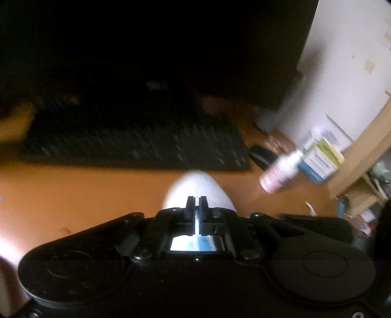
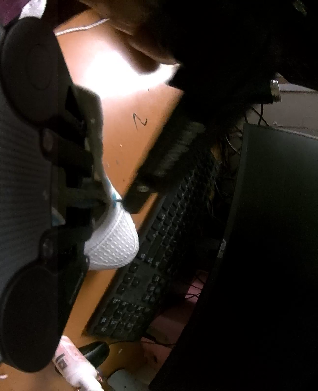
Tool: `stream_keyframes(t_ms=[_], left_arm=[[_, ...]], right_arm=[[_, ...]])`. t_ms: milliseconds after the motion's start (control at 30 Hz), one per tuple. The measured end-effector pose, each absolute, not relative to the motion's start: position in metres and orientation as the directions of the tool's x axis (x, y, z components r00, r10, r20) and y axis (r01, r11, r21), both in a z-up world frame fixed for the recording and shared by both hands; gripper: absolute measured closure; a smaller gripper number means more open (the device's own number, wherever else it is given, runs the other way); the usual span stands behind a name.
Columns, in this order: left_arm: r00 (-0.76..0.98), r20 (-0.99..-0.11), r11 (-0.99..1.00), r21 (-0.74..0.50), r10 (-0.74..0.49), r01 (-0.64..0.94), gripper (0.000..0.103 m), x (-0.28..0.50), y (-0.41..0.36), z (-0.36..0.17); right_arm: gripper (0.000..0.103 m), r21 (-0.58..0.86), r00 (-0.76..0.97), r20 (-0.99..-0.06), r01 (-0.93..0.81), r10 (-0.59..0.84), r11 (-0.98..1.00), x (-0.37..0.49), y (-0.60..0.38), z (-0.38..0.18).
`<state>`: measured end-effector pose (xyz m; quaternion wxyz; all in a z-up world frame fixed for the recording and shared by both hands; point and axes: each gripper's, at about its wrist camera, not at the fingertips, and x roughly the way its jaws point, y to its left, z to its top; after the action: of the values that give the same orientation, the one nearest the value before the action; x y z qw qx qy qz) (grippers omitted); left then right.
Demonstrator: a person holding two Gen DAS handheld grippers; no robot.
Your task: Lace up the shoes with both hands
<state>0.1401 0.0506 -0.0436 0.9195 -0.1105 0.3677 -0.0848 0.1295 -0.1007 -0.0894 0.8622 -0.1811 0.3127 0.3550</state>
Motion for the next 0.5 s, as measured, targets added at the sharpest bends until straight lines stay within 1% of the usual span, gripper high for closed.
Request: stream_keyframes(t_ms=[33,67,133,233,367,433,500], left_arm=[[0.742,-0.64,0.971,-0.232,-0.199,0.061,0.103,0.134,0.059,-0.033],[0.768,-0.622,0.981,-0.192,-0.149,0.035,0.103,0.127,0.071,-0.022],[0.809,-0.586,0.992,-0.123,-0.046,-0.032,0.103,0.113,0.099,0.001],[0.828,-0.544,0.982,-0.045,0.132,-0.186,0.103,0.087,0.149,0.031],[0.8,-0.495,0.929,0.039,0.339,-0.369,0.103,0.05,0.198,0.056],[0.771,-0.464,0.887,0.076,0.436,-0.456,0.103,0.032,0.222,0.069],[0.732,-0.43,0.835,0.109,0.529,-0.54,0.103,0.014,0.246,0.082]], right_arm=[[0.069,-0.091,0.559,-0.66,-0.723,0.503,0.684,0.125,-0.106,-0.084],[0.065,-0.091,0.563,-0.655,-0.722,0.505,0.686,0.122,-0.109,-0.081],[0.05,-0.092,0.594,-0.625,-0.7,0.507,0.708,0.109,-0.126,-0.068],[0.05,-0.084,0.611,-0.609,-0.684,0.506,0.725,0.097,-0.145,-0.062],[0.05,0.012,0.596,-0.616,-0.646,0.515,0.763,0.098,-0.171,-0.063],[0.05,0.075,0.583,-0.62,-0.623,0.526,0.779,0.102,-0.185,-0.065],[0.05,0.106,0.577,-0.62,-0.61,0.531,0.785,0.104,-0.191,-0.066]])
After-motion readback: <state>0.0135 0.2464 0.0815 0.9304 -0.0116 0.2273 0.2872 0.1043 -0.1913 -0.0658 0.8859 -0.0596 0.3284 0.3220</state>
